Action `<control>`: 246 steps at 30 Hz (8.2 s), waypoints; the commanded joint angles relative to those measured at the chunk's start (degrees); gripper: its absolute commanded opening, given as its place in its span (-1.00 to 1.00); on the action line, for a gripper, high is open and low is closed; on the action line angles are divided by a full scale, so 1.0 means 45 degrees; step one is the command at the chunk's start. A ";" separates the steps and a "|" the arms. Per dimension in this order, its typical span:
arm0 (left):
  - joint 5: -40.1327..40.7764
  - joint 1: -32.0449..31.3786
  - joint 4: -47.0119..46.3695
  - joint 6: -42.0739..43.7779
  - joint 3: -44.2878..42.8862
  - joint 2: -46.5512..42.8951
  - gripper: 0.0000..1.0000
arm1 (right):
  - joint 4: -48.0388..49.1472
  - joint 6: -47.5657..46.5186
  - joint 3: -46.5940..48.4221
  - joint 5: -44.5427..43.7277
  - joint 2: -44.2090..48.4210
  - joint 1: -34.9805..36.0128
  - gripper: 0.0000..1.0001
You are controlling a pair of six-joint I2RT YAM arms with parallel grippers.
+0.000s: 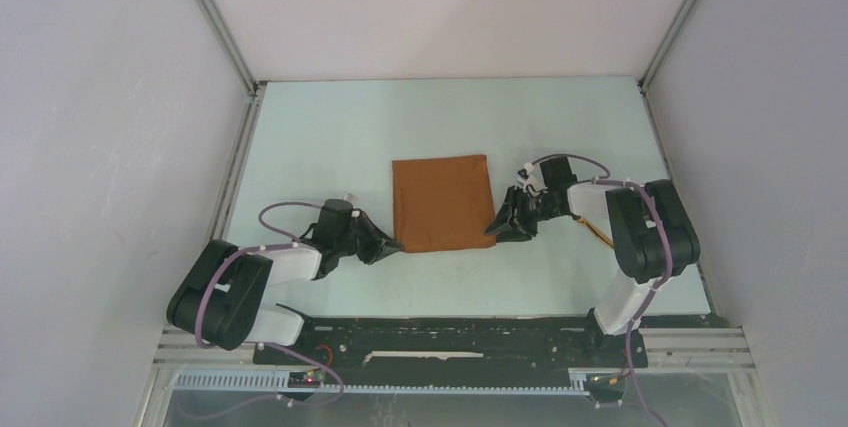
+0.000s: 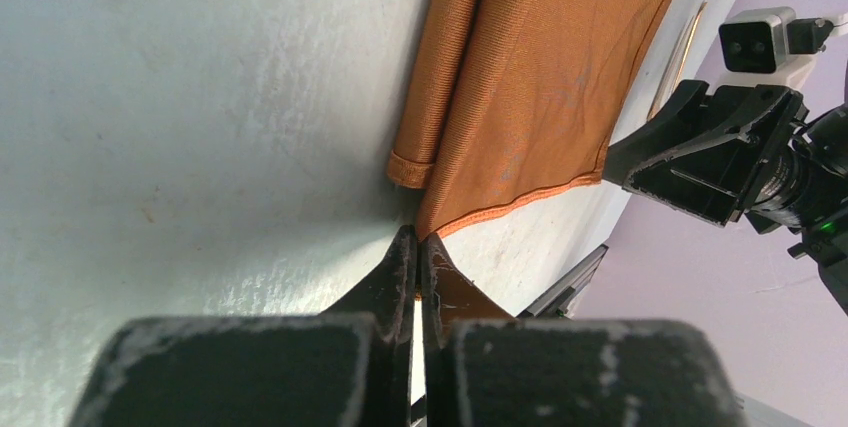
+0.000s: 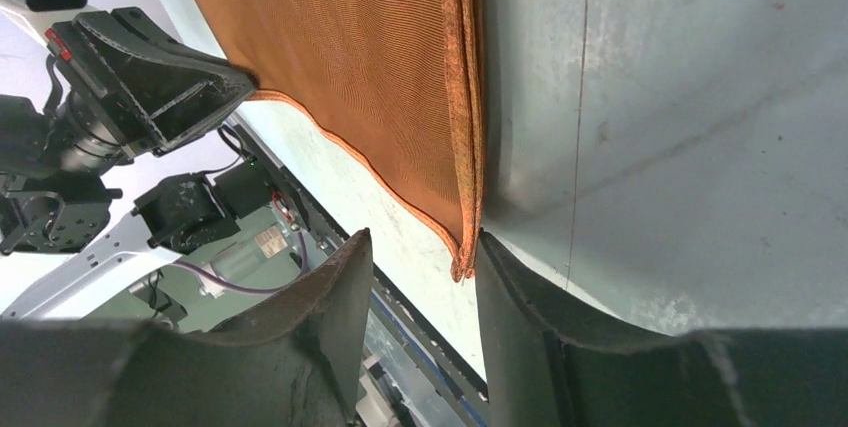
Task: Fold the napkin into a case and place the utensils inside
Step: Smooth out the square-folded napkin at the center of the board.
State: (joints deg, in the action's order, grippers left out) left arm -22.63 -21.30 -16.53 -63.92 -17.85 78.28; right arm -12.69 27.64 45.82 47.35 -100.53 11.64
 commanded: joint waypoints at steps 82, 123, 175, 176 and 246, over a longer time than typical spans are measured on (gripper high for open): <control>-0.1515 0.3043 0.3734 0.2987 -1.5147 0.6401 -1.00 | 0.1768 0.5250 1.4890 0.1392 -0.6528 -0.0653 -1.00; -0.2764 0.2027 0.4563 0.3511 -0.6394 0.2132 -1.00 | -0.0932 0.1811 0.5645 0.2050 -0.2609 -0.0383 -1.00; -0.2404 0.0960 0.4169 0.3609 -0.3476 0.1289 -0.88 | -0.1062 0.0322 0.2892 0.0969 -0.2024 -0.0614 -1.00; -0.2474 0.0919 0.4130 0.3534 -0.3473 0.1195 -0.88 | -0.1081 0.0329 0.2884 0.0945 -0.1999 -0.0614 -1.00; -0.2217 -0.0412 0.4291 0.3953 -0.3234 -0.1398 0.02 | 0.0593 0.1057 0.1985 0.0304 -0.0509 0.0565 0.19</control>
State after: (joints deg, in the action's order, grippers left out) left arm -33.01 -23.70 -2.09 -48.03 -26.09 78.91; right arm -12.12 30.68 54.65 48.16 -106.78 13.61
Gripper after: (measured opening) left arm 0.432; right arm 0.581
